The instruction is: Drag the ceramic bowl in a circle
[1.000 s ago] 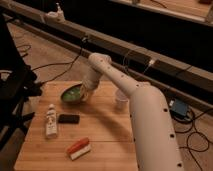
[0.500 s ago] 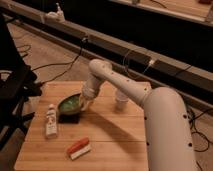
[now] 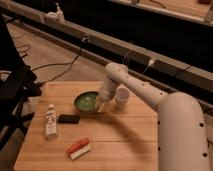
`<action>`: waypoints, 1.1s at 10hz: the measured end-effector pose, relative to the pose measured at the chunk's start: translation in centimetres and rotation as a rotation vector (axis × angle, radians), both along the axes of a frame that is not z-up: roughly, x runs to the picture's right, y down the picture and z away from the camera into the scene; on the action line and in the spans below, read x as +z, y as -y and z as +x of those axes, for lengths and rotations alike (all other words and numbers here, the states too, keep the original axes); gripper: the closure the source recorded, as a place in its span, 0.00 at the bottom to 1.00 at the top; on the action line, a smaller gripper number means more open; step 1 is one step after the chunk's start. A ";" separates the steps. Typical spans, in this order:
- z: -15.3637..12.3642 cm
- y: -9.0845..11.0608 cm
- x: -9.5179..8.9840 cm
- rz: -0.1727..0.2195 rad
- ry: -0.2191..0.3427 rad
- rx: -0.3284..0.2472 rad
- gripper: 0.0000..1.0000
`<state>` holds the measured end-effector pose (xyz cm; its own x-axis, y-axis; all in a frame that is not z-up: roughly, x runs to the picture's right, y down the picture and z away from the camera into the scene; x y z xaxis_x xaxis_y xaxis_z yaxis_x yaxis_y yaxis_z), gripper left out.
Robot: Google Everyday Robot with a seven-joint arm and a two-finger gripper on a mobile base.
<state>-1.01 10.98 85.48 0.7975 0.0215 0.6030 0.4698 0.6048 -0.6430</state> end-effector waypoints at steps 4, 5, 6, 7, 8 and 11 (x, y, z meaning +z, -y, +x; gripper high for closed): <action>-2.1 5.1 3.7 0.088 0.010 -0.045 1.00; -3.3 5.9 4.1 0.102 0.030 -0.043 1.00; -5.4 6.7 4.4 0.117 0.070 -0.041 1.00; -7.1 7.0 4.3 0.128 0.107 -0.038 1.00; -8.7 7.1 3.7 0.136 0.148 -0.042 1.00; -10.1 5.8 1.7 0.129 0.216 -0.047 1.00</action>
<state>-11.13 5.20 87.15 0.6480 -0.1012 0.7549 0.6177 0.6497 -0.4432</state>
